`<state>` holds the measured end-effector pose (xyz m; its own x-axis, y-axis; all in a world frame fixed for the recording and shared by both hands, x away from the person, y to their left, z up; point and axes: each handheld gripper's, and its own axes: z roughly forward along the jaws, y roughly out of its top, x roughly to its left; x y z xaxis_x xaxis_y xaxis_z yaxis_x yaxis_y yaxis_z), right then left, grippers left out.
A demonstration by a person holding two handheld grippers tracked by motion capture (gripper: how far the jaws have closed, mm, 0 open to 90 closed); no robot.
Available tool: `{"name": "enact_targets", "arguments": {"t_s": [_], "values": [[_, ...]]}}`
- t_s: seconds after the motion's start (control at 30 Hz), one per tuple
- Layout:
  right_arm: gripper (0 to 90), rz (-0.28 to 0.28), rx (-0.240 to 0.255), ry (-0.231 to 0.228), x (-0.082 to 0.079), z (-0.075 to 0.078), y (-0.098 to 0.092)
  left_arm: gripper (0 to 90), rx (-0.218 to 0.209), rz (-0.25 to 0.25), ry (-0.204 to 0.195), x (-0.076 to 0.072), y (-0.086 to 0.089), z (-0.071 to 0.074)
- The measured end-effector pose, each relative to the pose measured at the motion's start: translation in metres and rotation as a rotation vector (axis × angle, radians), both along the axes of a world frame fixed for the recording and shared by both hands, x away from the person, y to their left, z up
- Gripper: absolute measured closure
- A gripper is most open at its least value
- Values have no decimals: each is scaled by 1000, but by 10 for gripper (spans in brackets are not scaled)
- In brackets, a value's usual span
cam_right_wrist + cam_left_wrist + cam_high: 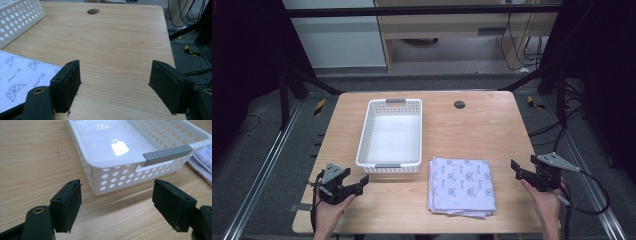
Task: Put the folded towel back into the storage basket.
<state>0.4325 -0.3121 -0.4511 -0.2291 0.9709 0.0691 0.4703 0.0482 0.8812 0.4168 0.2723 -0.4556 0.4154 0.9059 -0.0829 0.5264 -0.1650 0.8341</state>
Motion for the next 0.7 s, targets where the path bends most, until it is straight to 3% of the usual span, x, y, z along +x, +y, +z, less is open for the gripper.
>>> {"name": "enact_targets", "arguments": {"t_s": [0.27, 0.37, 0.7], "values": [[298, 21, 35, -3, -2, 10, -1, 254, -25, -44, 2, -6, -18, 6], [301, 33, 42, 0, -2, 13, -1, 252, -9, -63, 3, -6, -23, 7], [315, 95, 18, 35, 10, 18, 12, 263, 3, -128, 30, -11, -56, 6]]}}
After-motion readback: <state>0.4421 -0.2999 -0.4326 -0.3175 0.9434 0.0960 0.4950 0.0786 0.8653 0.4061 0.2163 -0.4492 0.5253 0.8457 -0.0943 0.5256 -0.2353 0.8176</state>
